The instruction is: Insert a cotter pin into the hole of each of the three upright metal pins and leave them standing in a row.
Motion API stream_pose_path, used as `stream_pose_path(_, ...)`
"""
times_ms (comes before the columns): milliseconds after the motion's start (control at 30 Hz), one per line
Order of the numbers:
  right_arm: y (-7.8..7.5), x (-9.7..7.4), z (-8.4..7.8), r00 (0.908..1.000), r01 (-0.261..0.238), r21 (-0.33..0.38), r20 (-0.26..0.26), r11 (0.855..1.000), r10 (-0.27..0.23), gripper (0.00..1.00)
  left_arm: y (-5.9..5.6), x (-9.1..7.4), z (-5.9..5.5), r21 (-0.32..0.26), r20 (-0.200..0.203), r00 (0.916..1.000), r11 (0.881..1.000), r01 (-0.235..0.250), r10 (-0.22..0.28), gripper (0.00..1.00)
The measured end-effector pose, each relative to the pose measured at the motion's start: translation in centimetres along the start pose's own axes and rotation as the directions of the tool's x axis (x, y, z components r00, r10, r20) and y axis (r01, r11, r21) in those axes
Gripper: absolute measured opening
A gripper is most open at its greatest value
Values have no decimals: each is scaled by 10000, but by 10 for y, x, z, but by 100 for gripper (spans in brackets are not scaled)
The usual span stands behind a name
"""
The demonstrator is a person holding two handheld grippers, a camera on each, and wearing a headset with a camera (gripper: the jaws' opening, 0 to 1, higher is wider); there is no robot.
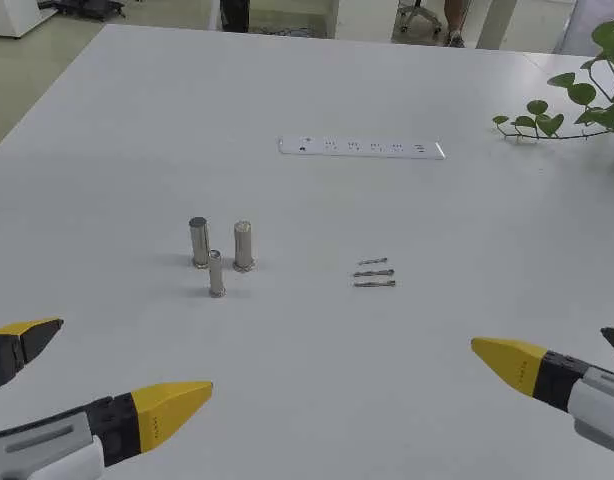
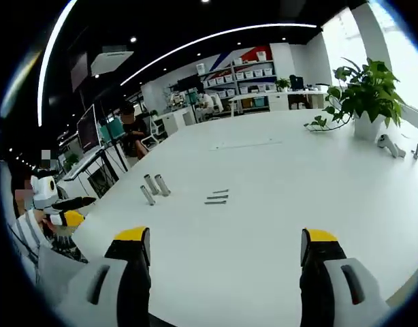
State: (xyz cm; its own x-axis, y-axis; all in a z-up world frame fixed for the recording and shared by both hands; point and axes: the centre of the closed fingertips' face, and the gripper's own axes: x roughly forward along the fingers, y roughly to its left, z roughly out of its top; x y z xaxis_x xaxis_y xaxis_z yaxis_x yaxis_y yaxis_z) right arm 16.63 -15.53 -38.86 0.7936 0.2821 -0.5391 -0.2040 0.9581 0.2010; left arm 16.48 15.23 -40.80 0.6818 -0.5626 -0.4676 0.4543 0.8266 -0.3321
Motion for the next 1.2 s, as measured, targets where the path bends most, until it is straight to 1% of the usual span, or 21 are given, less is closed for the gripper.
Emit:
stream_pose_path(133,1,1,-1,10000,-20,42,18,10000,20,89,-3,-1,0,-16,-28,10000,10000,86,-86,99)
stream_pose_path(233,2,2,-6,9997,-13,-67,-244,10000,12,88,-5,-1,-1,-126,-59,9998,9998,177,-177,99)
stream_pose_path(300,3,2,-9,9991,-35,-64,-426,10000,33,87,-5,-1,-3,-260,-232,9996,9995,174,-181,99)
stream_pose_path(433,5,2,-11,9983,-89,-9,-579,10000,88,87,-4,-1,-7,-154,-424,9991,9998,83,-90,99)
stream_pose_path(567,6,2,-7,9985,-114,-83,-545,9999,109,88,-5,-1,-7,-242,-415,9990,9996,125,-135,99)
stream_pose_path(767,6,2,-1,9992,-129,-174,-394,9998,122,88,-9,-3,-4,-159,-406,9990,9997,181,-188,99)
stream_pose_path(833,7,3,1,9995,-192,-342,-270,9992,183,89,-9,-4,-1,-159,-364,9992,9997,186,-192,99)
stream_pose_path(933,10,3,4,9996,-275,-519,-125,9983,268,92,-9,-4,2,-163,-335,9993,9997,165,-170,99)
stream_pose_path(1033,13,3,10,9989,-435,-369,158,9984,441,93,-9,-4,3,-89,-374,9992,9998,160,-163,99)
stream_pose_path(1133,13,3,12,9990,-421,-426,161,9982,429,93,-9,-3,6,-192,-341,9993,9998,110,-117,99)
stream_pose_path(1200,14,3,12,9988,-476,-683,118,9965,485,95,-9,-2,7,-238,-322,9993,9996,161,-168,99)
